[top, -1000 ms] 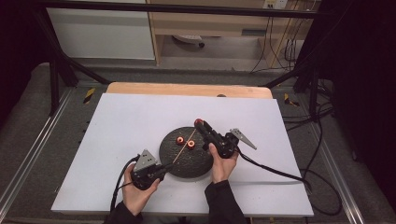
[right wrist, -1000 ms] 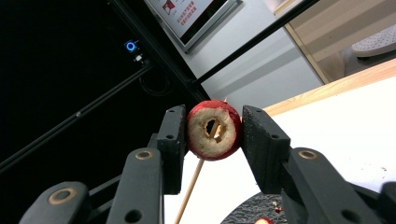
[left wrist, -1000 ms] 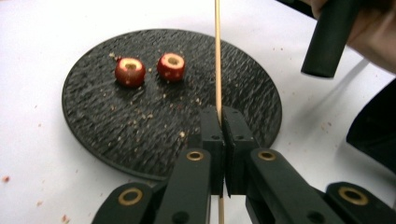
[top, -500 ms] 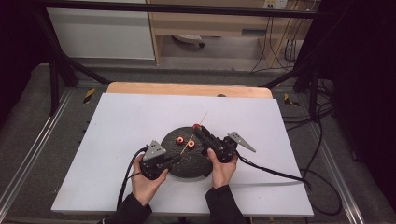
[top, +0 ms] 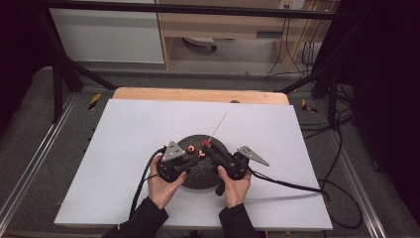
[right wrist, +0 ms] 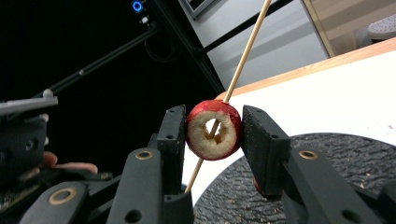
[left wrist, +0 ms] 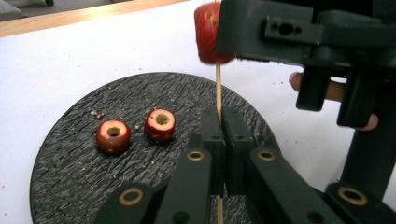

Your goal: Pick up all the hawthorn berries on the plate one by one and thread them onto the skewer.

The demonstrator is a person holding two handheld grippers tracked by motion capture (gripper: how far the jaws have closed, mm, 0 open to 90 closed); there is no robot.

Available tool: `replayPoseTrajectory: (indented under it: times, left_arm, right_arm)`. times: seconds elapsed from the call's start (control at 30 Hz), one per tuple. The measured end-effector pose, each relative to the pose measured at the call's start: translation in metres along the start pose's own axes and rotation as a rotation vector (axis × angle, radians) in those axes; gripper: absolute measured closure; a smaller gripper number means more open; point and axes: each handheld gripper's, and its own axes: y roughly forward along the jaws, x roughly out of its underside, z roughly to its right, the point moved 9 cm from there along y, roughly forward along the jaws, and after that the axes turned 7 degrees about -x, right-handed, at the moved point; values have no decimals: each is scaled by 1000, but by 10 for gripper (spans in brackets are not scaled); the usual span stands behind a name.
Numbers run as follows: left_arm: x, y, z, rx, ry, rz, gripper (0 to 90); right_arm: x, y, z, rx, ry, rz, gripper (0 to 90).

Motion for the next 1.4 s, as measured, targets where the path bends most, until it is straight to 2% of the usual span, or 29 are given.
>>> replayPoseTrajectory:
  times: [0.17,0.37,0.4,0.53,0.67,0.7,0.73,0.87,1.0,1.13,1.27,1.33,1.4]
  left_arm:
    - [0,2,0,4,6,-1,882]
    - [3,1,0,17,15,-3,882]
    - [4,0,0,14,18,-4,882]
    - [11,-7,-5,22,25,-9,882]
    - [22,-19,-16,18,29,-30,882]
    - [22,-19,-16,18,29,-30,882]
    - [27,-24,-22,13,28,-39,882]
    - [38,-37,-34,8,25,-55,882]
    - [49,-47,-45,8,16,-75,881]
    - [60,-57,-55,3,14,-87,881]
    - [73,-68,-62,-5,24,-103,881]
    - [79,-73,-66,-8,16,-110,881]
    - [84,-77,-70,-11,20,-110,881]
  right_arm:
    - [6,-1,0,-2,-17,-31,614]
    - [11,-3,-2,-6,-5,-77,607]
    - [11,-3,-2,-9,-19,-85,593]
    - [7,-7,-2,-5,-51,-120,486]
    - [2,-12,-2,-1,-85,-164,360]
    - [0,-12,-1,6,-103,-169,327]
    - [-1,-13,-1,9,-117,-172,296]
    - [-6,-17,4,34,-191,-210,241]
    - [-3,-19,13,55,-233,-321,115]
    - [1,-23,23,88,-291,-422,78]
    - [7,-25,33,130,-346,-567,43]
    - [10,-25,34,139,-370,-630,38]
    - [11,-23,35,141,-383,-663,39]
